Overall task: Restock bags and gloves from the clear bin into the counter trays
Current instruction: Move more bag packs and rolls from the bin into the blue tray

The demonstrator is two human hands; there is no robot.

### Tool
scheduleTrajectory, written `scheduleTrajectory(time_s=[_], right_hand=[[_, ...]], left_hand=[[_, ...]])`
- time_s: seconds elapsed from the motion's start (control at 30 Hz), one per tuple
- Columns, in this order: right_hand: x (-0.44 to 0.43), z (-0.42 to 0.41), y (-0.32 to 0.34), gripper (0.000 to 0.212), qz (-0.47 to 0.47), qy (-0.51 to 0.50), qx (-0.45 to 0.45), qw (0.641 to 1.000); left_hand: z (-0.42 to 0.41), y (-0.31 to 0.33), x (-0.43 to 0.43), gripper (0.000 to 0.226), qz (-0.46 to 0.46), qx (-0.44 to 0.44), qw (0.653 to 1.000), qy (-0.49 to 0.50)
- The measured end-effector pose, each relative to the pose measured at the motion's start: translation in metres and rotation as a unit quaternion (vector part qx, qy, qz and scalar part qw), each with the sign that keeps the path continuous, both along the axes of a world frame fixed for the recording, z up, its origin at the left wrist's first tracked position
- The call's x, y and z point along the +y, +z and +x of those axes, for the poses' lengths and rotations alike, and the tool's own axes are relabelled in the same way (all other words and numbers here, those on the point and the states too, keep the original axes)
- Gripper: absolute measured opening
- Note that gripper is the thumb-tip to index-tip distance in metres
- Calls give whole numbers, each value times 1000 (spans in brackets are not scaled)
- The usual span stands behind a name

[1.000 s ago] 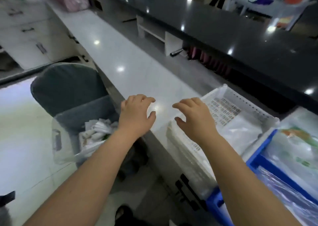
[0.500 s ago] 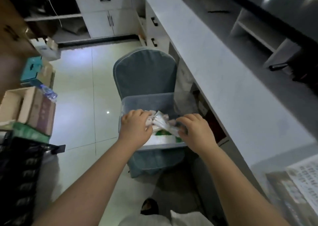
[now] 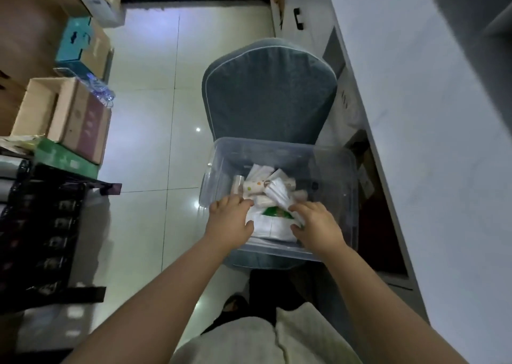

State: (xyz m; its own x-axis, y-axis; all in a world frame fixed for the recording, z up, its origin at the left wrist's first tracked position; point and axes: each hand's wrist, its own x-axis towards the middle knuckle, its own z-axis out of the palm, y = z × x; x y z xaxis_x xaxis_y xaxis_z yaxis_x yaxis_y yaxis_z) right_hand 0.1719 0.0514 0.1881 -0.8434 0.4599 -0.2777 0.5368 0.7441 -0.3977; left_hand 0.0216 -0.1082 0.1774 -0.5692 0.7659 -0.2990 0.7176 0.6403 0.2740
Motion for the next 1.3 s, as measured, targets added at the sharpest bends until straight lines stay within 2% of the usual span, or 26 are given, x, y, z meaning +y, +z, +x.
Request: scheduleTrajectory(time_s=[0.33, 0.53, 0.63, 0.7, 0.8, 0.97, 1.13, 1.3], right_hand=[[60, -34, -106, 50, -99, -2, -92, 991], [80, -47, -193, 47, -169, -112, -140, 969], [86, -49, -232, 31, -124, -154, -167, 966], [89, -48, -249, 36, -63, -149, -185, 969], [90, -46, -267, 43, -56, -147, -198, 968], [87, -54, -271, 44, -96, -190, -181, 960], [83, -56, -245, 35, -130, -147, -168, 966], [93, -65, -184, 32, -67, -83, -123, 987]], left_hand=[[-9, -105, 51, 50, -81, -65, 995, -1], [-13, -184, 78, 47, -125, -93, 986, -52], [-8, -222, 86, 44, -131, -105, 983, -79], [-5, -240, 88, 45, -143, -105, 980, -94], [-2, -257, 92, 48, -170, -91, 975, -115], [4, -262, 102, 31, -184, -94, 971, -116], [-1, -239, 104, 11, -147, -104, 978, -109], [-19, -183, 101, 15, -70, -91, 988, -104]])
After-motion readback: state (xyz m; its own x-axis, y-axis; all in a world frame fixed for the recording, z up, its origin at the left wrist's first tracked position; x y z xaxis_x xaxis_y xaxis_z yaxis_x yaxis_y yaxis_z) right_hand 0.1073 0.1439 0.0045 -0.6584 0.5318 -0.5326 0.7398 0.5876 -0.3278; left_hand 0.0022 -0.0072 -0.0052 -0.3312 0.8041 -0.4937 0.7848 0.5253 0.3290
